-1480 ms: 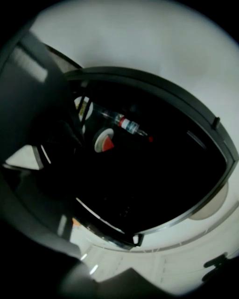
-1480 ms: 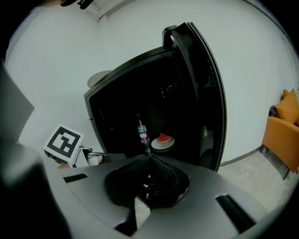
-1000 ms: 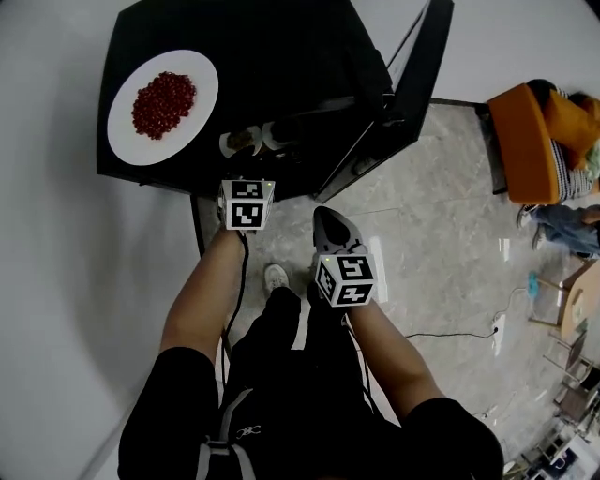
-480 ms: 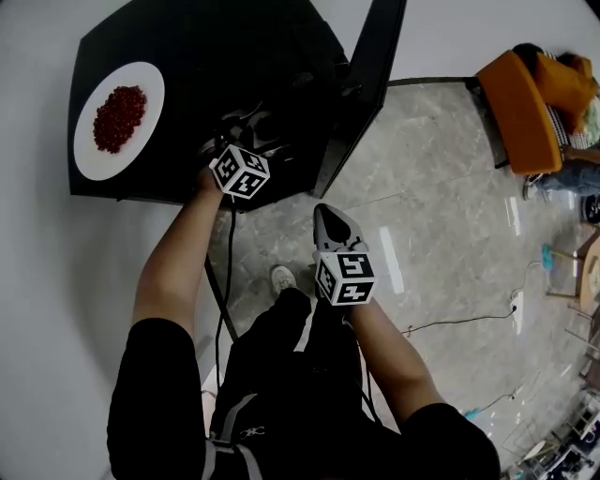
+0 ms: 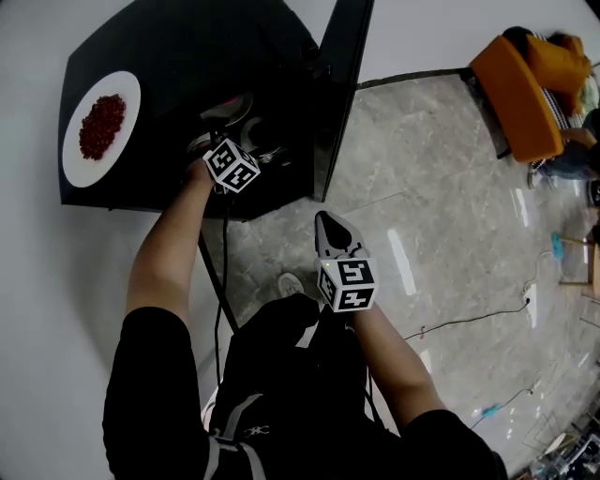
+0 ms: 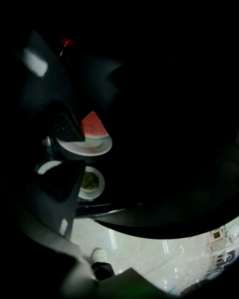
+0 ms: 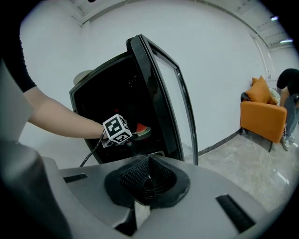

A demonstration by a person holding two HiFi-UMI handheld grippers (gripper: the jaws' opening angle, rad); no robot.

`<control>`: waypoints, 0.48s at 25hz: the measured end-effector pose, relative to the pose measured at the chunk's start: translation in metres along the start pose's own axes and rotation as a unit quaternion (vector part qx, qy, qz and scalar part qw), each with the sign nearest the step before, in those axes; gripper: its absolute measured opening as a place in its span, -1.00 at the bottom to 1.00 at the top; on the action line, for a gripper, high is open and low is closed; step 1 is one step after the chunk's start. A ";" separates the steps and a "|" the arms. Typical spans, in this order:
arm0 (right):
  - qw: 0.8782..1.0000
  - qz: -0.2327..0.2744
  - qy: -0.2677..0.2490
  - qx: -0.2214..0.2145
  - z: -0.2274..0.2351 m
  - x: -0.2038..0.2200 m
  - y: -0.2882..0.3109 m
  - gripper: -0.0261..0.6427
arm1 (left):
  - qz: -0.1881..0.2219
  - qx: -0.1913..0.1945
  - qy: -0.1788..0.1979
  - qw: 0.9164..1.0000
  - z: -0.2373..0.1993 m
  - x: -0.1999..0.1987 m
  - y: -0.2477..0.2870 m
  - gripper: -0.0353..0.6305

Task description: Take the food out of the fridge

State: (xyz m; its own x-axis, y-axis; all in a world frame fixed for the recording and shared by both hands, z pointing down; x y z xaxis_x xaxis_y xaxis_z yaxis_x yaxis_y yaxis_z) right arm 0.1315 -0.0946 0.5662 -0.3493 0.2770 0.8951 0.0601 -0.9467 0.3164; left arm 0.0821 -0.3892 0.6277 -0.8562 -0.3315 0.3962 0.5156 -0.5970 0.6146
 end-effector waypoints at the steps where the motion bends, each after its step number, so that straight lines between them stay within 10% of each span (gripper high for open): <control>1: 1.000 0.000 -0.001 0.000 0.001 0.001 0.001 -0.94 | -0.001 0.001 0.004 1.000 0.000 0.001 0.002 -0.52; 12: 1.000 0.006 0.003 0.006 0.005 0.005 0.014 -0.94 | -0.034 0.040 0.051 0.997 0.003 0.018 0.023 -0.64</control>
State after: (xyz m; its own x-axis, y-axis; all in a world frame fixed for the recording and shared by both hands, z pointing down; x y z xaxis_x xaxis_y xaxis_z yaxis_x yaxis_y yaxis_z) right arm 0.1351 -0.1054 0.5764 -0.3541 0.2655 0.8967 0.0756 -0.9476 0.3104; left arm 0.0786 -0.4072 0.6513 -0.8859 -0.3675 0.2829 0.4539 -0.5619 0.6915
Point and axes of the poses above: the fingertips, and each gripper's own axes: y forward along the fingers, z to its right, x out of its underside, the point moved 1 cm from there along -y, backward along the fingers, and after that the axes turned 9 degrees about z, right-handed, at the moved point
